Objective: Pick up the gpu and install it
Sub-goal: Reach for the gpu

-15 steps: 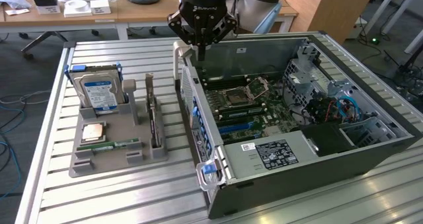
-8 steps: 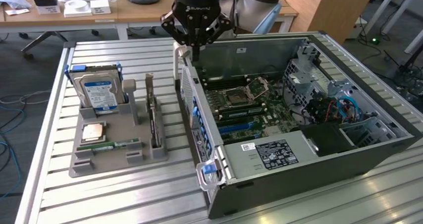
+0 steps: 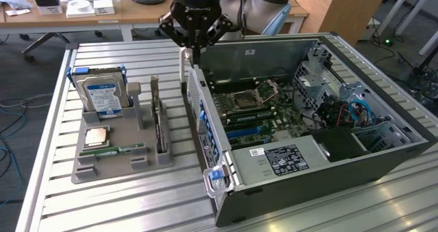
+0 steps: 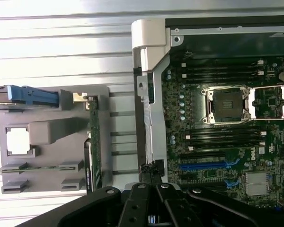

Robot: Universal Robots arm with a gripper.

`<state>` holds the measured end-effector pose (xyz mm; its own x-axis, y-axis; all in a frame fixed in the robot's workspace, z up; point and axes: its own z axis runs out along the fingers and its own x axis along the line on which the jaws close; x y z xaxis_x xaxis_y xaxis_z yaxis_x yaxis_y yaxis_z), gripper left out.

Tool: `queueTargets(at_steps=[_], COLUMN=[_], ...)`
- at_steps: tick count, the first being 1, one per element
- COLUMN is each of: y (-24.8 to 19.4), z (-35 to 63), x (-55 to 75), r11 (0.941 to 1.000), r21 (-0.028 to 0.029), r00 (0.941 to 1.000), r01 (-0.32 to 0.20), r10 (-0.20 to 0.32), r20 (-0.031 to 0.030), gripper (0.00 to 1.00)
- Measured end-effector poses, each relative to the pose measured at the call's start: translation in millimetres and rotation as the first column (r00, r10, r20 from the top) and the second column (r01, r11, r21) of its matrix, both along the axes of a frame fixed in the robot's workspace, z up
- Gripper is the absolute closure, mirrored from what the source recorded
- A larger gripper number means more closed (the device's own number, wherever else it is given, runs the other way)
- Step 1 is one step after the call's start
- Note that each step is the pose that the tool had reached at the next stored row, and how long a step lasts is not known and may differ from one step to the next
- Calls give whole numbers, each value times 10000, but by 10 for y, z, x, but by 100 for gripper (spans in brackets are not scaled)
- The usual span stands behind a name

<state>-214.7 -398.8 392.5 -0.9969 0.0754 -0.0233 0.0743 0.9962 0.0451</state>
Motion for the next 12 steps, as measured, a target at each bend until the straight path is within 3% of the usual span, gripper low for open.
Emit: queueTargets(at_steps=[12], y=[0], z=[-2], x=[-127], r11=[10000], r21=[0], r00=[10000], r01=[-1], r10=[1], r20=[0], gripper=[89])
